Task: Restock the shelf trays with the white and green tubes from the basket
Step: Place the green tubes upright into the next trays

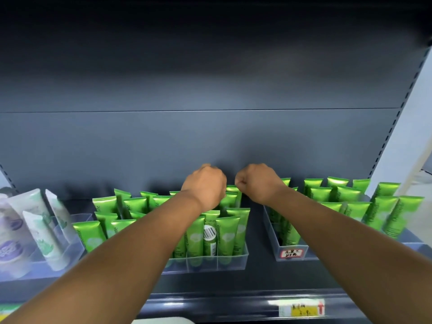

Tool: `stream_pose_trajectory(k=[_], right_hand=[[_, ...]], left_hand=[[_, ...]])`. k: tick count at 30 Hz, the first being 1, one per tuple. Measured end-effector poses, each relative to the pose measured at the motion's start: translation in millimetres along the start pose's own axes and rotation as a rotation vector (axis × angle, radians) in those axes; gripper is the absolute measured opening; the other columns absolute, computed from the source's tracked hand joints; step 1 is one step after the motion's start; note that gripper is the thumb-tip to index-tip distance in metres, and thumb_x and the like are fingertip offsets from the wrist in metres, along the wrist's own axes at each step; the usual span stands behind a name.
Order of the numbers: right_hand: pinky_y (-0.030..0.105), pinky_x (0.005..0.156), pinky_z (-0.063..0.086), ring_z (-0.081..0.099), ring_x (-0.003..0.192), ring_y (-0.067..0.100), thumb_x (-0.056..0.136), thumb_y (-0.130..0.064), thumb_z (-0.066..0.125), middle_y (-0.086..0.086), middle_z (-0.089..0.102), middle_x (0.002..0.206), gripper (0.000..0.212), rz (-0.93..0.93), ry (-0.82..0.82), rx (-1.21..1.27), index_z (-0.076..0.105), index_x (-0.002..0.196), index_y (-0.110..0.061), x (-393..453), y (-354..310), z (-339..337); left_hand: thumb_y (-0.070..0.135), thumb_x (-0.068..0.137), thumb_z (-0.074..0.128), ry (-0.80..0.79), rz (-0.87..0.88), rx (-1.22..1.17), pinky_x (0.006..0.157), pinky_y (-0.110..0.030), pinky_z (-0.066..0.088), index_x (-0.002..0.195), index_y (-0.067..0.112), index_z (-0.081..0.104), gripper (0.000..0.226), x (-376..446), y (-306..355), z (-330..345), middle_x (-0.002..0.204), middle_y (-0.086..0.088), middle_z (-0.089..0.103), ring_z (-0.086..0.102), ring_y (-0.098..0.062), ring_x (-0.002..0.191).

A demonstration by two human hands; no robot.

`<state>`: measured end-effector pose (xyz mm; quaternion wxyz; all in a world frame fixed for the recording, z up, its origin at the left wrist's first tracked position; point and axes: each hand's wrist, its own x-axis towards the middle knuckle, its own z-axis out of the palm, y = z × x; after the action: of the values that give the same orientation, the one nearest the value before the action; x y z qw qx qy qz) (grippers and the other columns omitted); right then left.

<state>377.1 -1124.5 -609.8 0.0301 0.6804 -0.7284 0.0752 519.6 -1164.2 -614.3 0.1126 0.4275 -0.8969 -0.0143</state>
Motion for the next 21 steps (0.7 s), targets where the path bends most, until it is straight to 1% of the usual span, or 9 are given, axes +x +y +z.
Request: stream_pose_trajectory(k=[3, 5, 8, 11, 14, 15, 17, 19, 21], right_hand=[[0.028, 0.067, 0.036, 0.047, 0.077, 0.024, 0.091, -0.016, 0.042, 0.007, 0.052, 0.08, 0.035, -0.025, 0.013, 0.033, 0.036, 0.057, -0.02, 7, 2, 1], [0.029, 0.068, 0.039, 0.05, 0.077, 0.024, 0.09, -0.016, 0.045, 0.009, 0.056, 0.079, 0.029, -0.034, 0.013, 0.059, 0.044, 0.061, -0.017, 10, 2, 3], [0.026, 0.066, 0.035, 0.047, 0.074, 0.022, 0.088, -0.014, 0.049, -0.002, 0.052, 0.064, 0.035, -0.034, 0.014, 0.089, 0.043, 0.054, -0.019, 12, 1, 4], [0.025, 0.067, 0.034, 0.045, 0.075, 0.02, 0.089, -0.013, 0.051, 0.0, 0.055, 0.072, 0.045, -0.047, 0.012, 0.106, 0.034, 0.049, -0.028, 12, -1, 4], [0.026, 0.068, 0.038, 0.05, 0.075, 0.022, 0.089, -0.013, 0.052, 0.001, 0.06, 0.071, 0.041, -0.032, -0.008, 0.134, 0.042, 0.051, -0.024, 10, 1, 4], [0.028, 0.069, 0.042, 0.054, 0.078, 0.024, 0.089, -0.014, 0.052, 0.002, 0.061, 0.073, 0.035, -0.034, -0.015, 0.143, 0.05, 0.055, -0.022, 10, 2, 3], [0.032, 0.079, 0.05, 0.062, 0.09, 0.026, 0.09, -0.015, 0.054, 0.005, 0.07, 0.089, 0.021, -0.04, -0.017, 0.158, 0.068, 0.075, -0.016, 8, 3, 3], [0.035, 0.086, 0.051, 0.063, 0.097, 0.025, 0.09, -0.017, 0.055, 0.004, 0.072, 0.098, 0.018, -0.034, -0.017, 0.171, 0.073, 0.089, -0.013, 7, 3, 2], [0.034, 0.088, 0.051, 0.062, 0.1, 0.025, 0.09, -0.017, 0.054, 0.004, 0.072, 0.101, 0.02, -0.025, -0.027, 0.167, 0.073, 0.094, -0.013, 6, 3, 2]], left_hand=[[0.021, 0.088, 0.056, -0.007, -0.026, -0.046, 0.089, -0.036, 0.05, 0.091, 0.021, 0.07, 0.015, 3, 0, 1, 0.108, -0.007, 0.064, 0.055, -0.027, 0.11], [0.021, 0.087, 0.056, -0.005, -0.034, -0.073, 0.088, -0.036, 0.05, 0.089, 0.023, 0.071, 0.015, 4, 2, 1, 0.106, -0.007, 0.065, 0.058, -0.028, 0.107], [0.02, 0.086, 0.058, -0.011, -0.048, -0.096, 0.088, -0.036, 0.051, 0.09, 0.022, 0.072, 0.014, 5, 8, 1, 0.107, -0.009, 0.066, 0.061, -0.03, 0.103], [0.018, 0.087, 0.058, -0.023, -0.065, -0.083, 0.087, -0.035, 0.05, 0.095, 0.018, 0.071, 0.015, 5, 11, 3, 0.111, -0.011, 0.064, 0.061, -0.032, 0.103], [0.017, 0.086, 0.06, -0.025, -0.086, -0.084, 0.086, -0.035, 0.05, 0.097, 0.017, 0.071, 0.015, 5, 12, 5, 0.111, -0.013, 0.065, 0.062, -0.033, 0.102], [0.017, 0.086, 0.061, -0.025, -0.091, -0.087, 0.086, -0.035, 0.05, 0.098, 0.017, 0.071, 0.015, 5, 12, 5, 0.111, -0.013, 0.065, 0.062, -0.032, 0.102], [0.017, 0.086, 0.062, -0.027, -0.104, -0.105, 0.086, -0.035, 0.049, 0.099, 0.017, 0.071, 0.016, 5, 11, 5, 0.113, -0.013, 0.064, 0.061, -0.032, 0.103], [0.018, 0.086, 0.064, -0.032, -0.11, -0.125, 0.088, -0.034, 0.049, 0.101, 0.017, 0.071, 0.016, 4, 11, 5, 0.114, -0.013, 0.064, 0.06, -0.032, 0.105], [0.022, 0.085, 0.067, -0.041, -0.1, -0.133, 0.091, -0.035, 0.049, 0.105, 0.019, 0.069, 0.021, 4, 9, 5, 0.115, -0.011, 0.063, 0.058, -0.03, 0.109]])
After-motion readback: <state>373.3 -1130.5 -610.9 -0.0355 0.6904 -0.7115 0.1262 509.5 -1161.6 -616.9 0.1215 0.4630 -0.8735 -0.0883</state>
